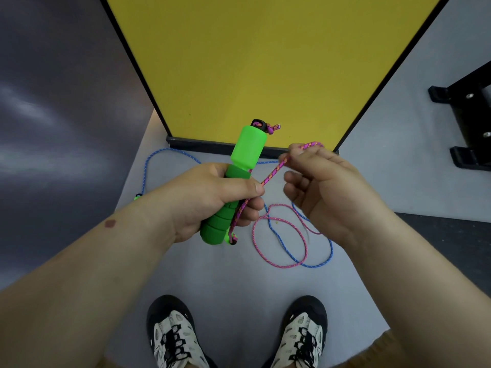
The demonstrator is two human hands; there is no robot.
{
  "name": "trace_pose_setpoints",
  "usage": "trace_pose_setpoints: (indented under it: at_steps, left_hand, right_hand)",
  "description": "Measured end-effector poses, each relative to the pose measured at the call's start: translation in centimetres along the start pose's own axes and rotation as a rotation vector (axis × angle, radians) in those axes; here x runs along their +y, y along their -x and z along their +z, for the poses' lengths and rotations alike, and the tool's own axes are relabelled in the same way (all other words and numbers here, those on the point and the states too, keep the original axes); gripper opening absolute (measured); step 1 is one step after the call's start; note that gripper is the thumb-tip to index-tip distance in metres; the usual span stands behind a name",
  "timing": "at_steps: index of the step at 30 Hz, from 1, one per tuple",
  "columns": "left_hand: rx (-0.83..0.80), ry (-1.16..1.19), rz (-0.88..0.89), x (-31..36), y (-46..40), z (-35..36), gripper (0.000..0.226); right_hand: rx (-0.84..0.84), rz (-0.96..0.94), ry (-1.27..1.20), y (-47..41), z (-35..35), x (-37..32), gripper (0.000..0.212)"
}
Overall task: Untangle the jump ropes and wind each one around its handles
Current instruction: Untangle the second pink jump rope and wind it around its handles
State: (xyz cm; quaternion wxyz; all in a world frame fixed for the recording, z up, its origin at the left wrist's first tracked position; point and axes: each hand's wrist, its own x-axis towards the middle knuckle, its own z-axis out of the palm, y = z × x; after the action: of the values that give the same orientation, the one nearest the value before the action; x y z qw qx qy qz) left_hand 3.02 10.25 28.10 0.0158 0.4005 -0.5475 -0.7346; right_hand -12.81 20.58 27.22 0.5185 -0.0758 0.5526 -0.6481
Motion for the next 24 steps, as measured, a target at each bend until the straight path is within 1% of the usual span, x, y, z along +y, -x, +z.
trace_pose_setpoints:
  at_steps: [2,4,7,11,13,15,17,20,22,24]
  left_hand:
    - [0.003,-0.003,-0.001,0.0,0.0,0.0,0.01]
    - [0.004,-0.005,-0.005,0.1,0.0,0.0,0.011]
    - [0.007,-0.008,-0.009,0.1,0.0,0.0,0.011]
    - [0.006,-0.019,-0.011,0.0,0.0,0.0,0.01]
    - [0.004,-0.023,-0.009,0.0,0.0,0.0,0.009]
    - [0.003,-0.013,-0.009,0.0,0.0,0.0,0.008]
    - [0.004,-0.003,-0.009,0.0,-0.1,0.0,0.007]
    - [0.011,0.007,-0.004,-0.1,-0.1,0.0,0.007]
    - [0.01,0.015,-0.004,-0.1,-0.1,0.0,0.008]
    - [0.009,0.023,-0.008,0.0,-0.1,0.0,0.009]
  right_hand:
    - [-0.121,0.067,0.072,0.4,0.4,0.5,0.008]
    - [-0.158,0.078,0.127,0.6,0.7,0.8,0.009]
    - [-0.079,0.005,0.136,0.3,0.5,0.7,0.007]
    - [0.069,-0.086,0.044,-0.2,0.0,0.0,0.006]
    - [0.129,-0.108,-0.001,-0.3,-0.2,-0.3,0.007]
    - [0.146,-0.101,-0.027,-0.3,-0.3,-0.5,0.008]
    - [0.118,-0.065,-0.023,-0.3,-0.2,-0.3,0.009]
    - [-0.027,0.014,0.041,0.1,0.1,0.3,0.004]
    - [-0.13,0.059,0.085,0.4,0.4,0.8,0.01]
    - [-0.172,0.072,0.116,0.5,0.6,1.1,0.018]
